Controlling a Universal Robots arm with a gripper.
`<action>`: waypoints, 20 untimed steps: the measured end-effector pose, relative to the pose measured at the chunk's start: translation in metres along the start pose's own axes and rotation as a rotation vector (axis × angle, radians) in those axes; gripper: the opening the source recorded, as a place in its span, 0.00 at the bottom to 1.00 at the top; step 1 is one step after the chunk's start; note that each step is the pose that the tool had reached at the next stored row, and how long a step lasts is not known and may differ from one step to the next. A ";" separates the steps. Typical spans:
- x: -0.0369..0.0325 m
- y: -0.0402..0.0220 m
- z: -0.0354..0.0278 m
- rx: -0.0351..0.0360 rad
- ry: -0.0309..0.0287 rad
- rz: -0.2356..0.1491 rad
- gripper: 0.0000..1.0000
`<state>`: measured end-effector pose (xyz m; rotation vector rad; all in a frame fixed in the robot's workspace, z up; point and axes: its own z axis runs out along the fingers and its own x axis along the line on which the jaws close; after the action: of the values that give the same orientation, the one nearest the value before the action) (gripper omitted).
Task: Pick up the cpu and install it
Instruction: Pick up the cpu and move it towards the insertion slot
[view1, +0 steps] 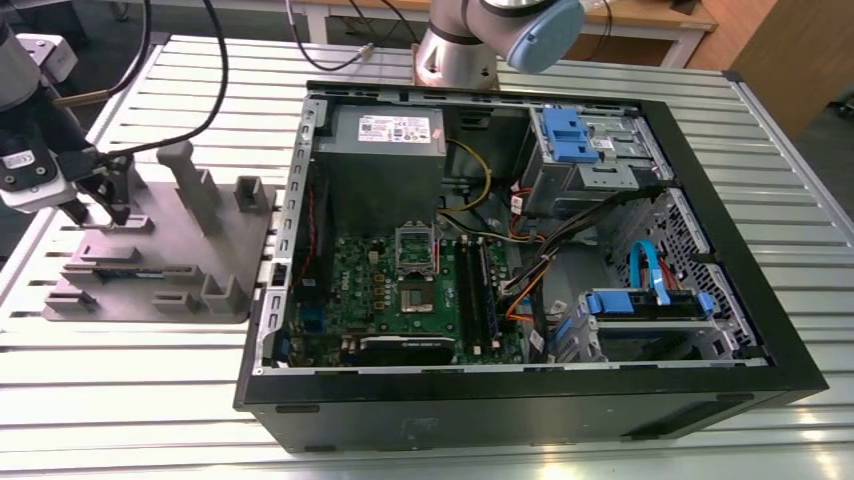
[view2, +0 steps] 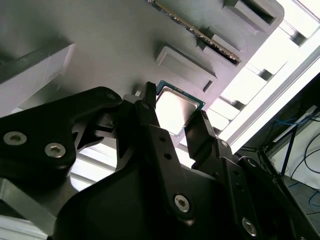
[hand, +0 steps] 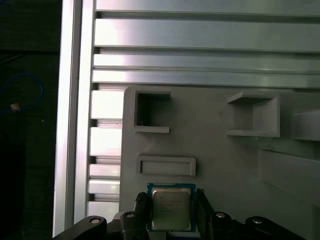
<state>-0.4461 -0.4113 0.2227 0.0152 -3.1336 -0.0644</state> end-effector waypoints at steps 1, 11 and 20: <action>0.0000 0.0000 -0.0005 0.0001 0.0002 0.000 0.47; 0.0001 0.0003 -0.0074 0.0001 0.0001 0.000 0.47; 0.0001 0.0007 -0.0160 0.0001 0.0001 0.000 0.47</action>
<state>-0.4461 -0.4113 0.2386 0.0152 -3.1334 -0.0643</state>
